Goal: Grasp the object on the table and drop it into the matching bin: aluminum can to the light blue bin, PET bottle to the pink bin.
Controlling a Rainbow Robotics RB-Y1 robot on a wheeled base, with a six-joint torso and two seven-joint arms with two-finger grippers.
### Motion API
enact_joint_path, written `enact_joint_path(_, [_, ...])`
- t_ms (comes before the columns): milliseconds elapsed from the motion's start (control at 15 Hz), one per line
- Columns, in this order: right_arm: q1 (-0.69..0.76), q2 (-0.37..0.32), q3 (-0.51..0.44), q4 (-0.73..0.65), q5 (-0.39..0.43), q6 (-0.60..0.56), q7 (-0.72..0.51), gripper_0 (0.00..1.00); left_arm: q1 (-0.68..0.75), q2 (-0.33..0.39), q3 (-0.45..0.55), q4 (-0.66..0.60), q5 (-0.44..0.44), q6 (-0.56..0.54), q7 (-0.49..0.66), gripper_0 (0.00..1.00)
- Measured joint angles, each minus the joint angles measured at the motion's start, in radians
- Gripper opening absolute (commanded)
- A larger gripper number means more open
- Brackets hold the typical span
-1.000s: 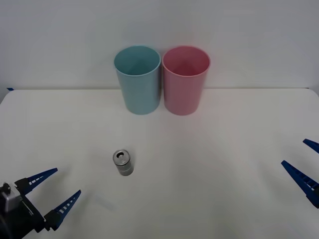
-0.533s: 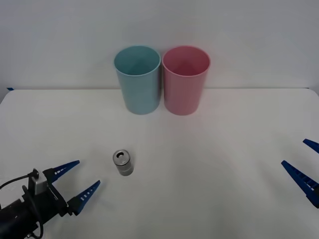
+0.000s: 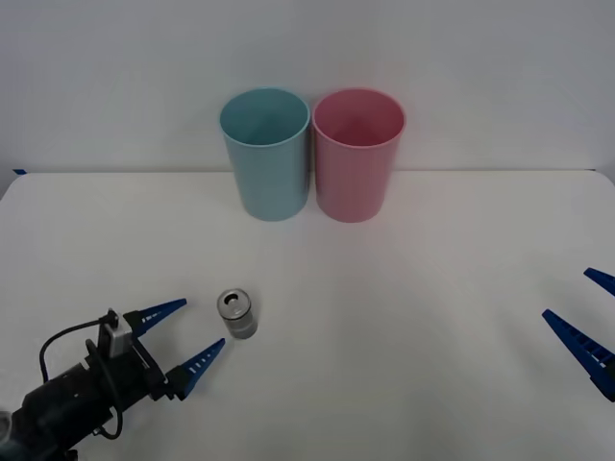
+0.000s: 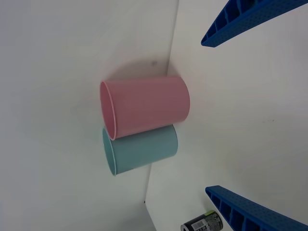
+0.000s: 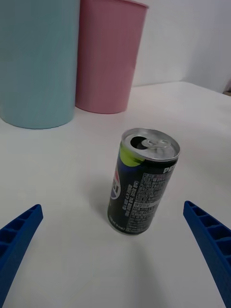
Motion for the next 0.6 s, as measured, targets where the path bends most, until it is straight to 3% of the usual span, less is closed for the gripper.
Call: enact_joint_path(600, [0.000,0.000,0.000,0.000,0.000,0.000,0.000,1.00,-0.037,-0.112,-0.014,0.001,-0.128,0.034,-0.008,1.00])
